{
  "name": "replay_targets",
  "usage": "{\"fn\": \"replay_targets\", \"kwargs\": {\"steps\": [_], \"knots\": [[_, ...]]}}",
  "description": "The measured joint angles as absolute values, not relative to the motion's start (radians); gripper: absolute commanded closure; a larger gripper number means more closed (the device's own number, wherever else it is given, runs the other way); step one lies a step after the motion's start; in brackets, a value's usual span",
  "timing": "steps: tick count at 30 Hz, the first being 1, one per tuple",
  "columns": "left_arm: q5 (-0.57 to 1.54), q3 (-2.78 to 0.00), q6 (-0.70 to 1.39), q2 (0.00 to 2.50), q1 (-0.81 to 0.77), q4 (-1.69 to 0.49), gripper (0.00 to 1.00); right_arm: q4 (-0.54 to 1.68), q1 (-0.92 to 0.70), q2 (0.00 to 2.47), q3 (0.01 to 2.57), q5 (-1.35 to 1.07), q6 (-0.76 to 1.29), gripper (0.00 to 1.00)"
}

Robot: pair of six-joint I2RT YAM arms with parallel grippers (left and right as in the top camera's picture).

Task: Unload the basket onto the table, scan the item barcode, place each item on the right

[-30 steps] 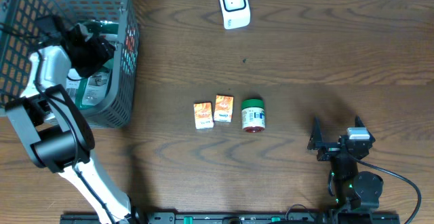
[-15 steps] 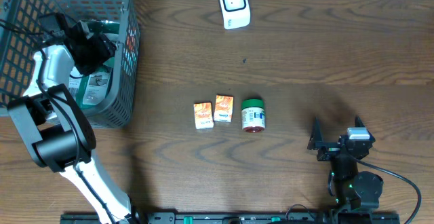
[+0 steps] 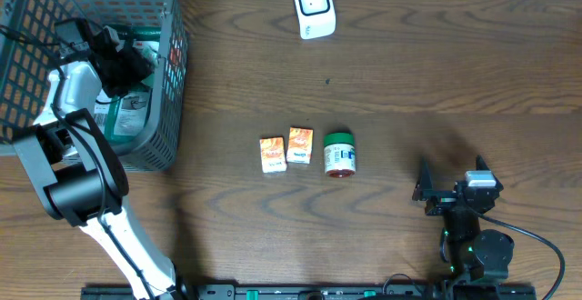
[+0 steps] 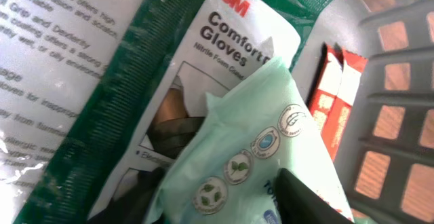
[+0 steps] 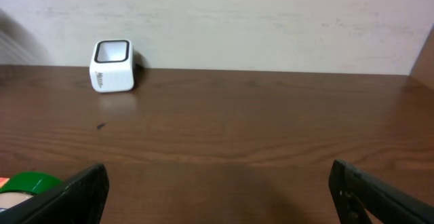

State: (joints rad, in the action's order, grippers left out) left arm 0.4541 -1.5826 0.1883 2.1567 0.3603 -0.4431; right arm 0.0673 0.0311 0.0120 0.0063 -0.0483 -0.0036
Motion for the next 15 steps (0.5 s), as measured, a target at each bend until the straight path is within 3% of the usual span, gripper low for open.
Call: {"fn": "replay_targets", "kwargs": {"steps": [2,7,15], "knots": [[0.452,-1.583,0.188,2.159,0.362,-0.44,0.59,0.068,0.031,0.012,0.006,-0.048,-0.004,0.01],[0.448,-1.583,0.2,2.164,0.366,-0.433,0.91,0.067,0.031,0.012,0.006,-0.048,-0.004,0.01],[0.55,-1.582,0.207,2.164,0.399,-0.422,0.93,0.067,0.031,0.012,0.006,-0.048,-0.004,0.01]]}}
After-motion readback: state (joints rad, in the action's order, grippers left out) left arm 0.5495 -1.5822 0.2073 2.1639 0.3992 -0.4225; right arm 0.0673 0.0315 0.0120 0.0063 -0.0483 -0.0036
